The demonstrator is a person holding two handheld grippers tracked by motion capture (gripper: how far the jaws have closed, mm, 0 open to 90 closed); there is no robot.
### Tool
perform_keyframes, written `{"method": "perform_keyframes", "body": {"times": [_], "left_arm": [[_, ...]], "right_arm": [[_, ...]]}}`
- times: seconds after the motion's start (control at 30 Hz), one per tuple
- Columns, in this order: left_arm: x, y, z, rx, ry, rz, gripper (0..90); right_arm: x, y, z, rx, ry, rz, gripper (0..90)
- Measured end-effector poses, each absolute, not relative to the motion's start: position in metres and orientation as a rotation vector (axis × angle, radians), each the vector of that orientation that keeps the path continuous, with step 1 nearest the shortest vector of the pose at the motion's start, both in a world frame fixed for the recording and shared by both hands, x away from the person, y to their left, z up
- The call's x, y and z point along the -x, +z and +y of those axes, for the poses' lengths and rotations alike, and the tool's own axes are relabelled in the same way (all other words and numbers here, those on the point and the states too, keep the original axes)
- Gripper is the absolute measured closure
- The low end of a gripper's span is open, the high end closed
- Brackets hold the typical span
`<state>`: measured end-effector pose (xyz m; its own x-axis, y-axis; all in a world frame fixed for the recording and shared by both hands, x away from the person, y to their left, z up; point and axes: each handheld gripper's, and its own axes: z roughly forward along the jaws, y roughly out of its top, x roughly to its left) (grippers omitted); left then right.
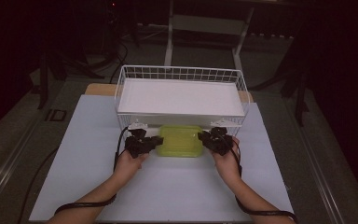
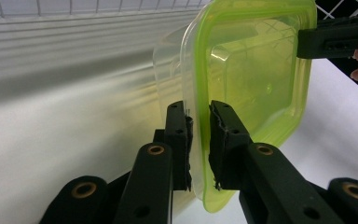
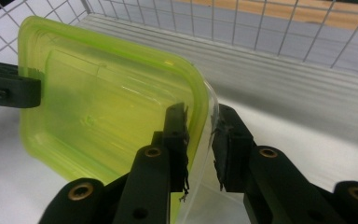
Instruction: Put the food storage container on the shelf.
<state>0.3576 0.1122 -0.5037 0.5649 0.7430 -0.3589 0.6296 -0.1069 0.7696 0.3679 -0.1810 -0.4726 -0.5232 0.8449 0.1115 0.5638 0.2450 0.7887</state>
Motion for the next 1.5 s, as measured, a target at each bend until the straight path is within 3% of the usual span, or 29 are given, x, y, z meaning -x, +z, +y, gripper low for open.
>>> {"method": "perform_keyframes", "body": {"times": [0.3, 0.6, 0.8, 0.93, 1.07, 1.2, 1.37, 1.4, 1.43, 1.5], "left_arm": [[-0.366, -0.504, 0.109, -1.783, 0.181, 1.156, 74.6], [-0.371, -0.508, 0.101, -1.779, 0.216, 1.172, 58.5], [-0.374, -0.508, 0.101, -1.769, 0.241, 1.163, 55.0], [-0.370, -0.502, 0.102, -1.737, 0.279, 1.121, 47.2], [-0.366, -0.499, 0.106, -1.737, 0.301, 1.099, 46.9], [-0.357, -0.497, 0.110, -1.757, 0.314, 1.079, 46.9], [-0.340, -0.495, 0.118, -1.771, 0.332, 1.056, 45.3], [-0.340, -0.495, 0.118, -1.771, 0.332, 1.056, 45.2], [-0.334, -0.494, 0.121, -1.764, 0.333, 1.047, 43.9], [-0.327, -0.495, 0.124, -1.752, 0.329, 1.022, 40.1]], "right_arm": [[-0.374, -0.478, -0.177, -1.293, 1.142, 2.127, 69.0], [-0.378, -0.490, -0.169, -1.266, 1.091, 2.060, 61.2], [-0.377, -0.494, -0.170, -1.268, 1.081, 2.027, 53.1], [-0.372, -0.489, -0.169, -1.247, 1.106, 2.022, 50.6], [-0.360, -0.480, -0.167, -1.220, 1.140, 2.032, 50.6], [-0.349, -0.475, -0.166, -1.199, 1.171, 2.059, 55.9], [-0.327, -0.478, -0.158, -1.163, 1.197, 2.149, 77.9], [-0.327, -0.478, -0.158, -1.163, 1.197, 2.149, 77.9], [-0.323, -0.483, -0.154, -1.162, 1.197, 2.183, 89.3], [-0.321, -0.491, -0.149, -1.142, 1.181, 2.240, 90.0]]}}
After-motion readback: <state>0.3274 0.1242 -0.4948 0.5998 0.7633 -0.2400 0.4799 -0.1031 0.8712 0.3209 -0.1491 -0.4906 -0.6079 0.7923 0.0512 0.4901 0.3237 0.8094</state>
